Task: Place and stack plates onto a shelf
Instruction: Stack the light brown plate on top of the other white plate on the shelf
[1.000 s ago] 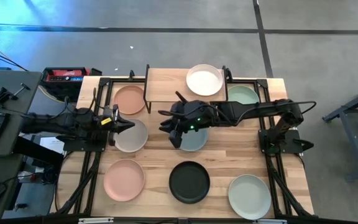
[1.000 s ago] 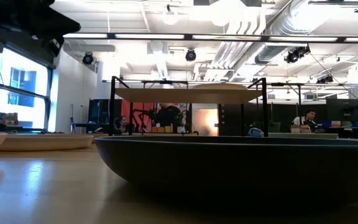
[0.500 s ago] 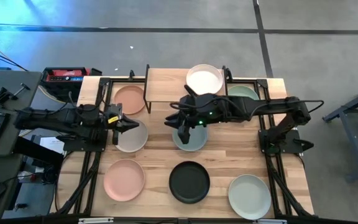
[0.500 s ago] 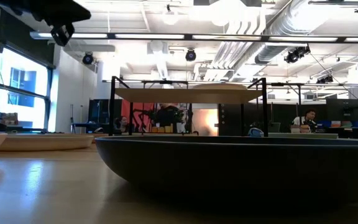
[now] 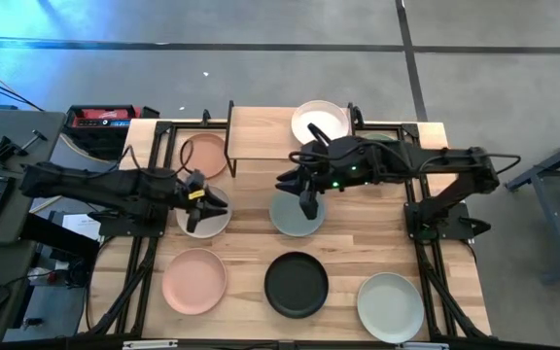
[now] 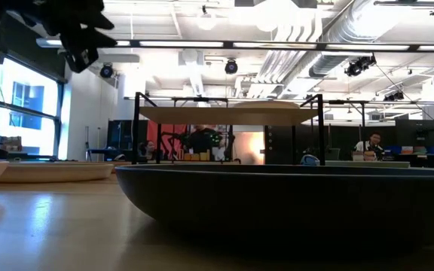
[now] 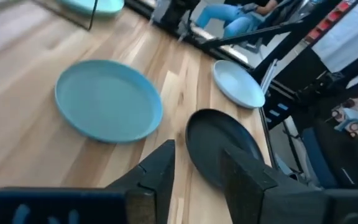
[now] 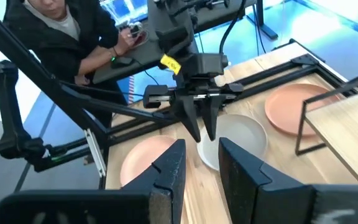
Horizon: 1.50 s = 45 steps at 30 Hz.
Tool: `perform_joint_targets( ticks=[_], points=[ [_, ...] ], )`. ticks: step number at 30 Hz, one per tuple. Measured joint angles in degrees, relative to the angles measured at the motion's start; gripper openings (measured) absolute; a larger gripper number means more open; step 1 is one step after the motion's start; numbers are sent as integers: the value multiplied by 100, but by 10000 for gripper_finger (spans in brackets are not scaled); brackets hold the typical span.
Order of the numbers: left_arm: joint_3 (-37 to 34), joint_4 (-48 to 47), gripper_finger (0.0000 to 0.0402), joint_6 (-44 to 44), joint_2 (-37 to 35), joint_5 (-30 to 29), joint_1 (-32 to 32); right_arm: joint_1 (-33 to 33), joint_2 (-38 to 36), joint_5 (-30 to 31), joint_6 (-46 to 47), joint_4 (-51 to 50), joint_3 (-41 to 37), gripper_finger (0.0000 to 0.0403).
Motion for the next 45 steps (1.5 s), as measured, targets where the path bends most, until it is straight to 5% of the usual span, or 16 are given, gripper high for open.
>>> perform_joint_targets(
  ticks=[14, 31, 45],
  points=[
    [0, -78, 85, -1122, 1340, -381, 2, 0, -452, 5, 15, -909, 0, 78],
    [22, -115, 83, -2358, 2297, -63, -154, 0, -484, 6, 111, -1728, 0, 78],
    [1775, -1619, 83, -1521, 2296, -177, -155, 0, -484, 5, 111, -2058, 0, 78]
  ],
)
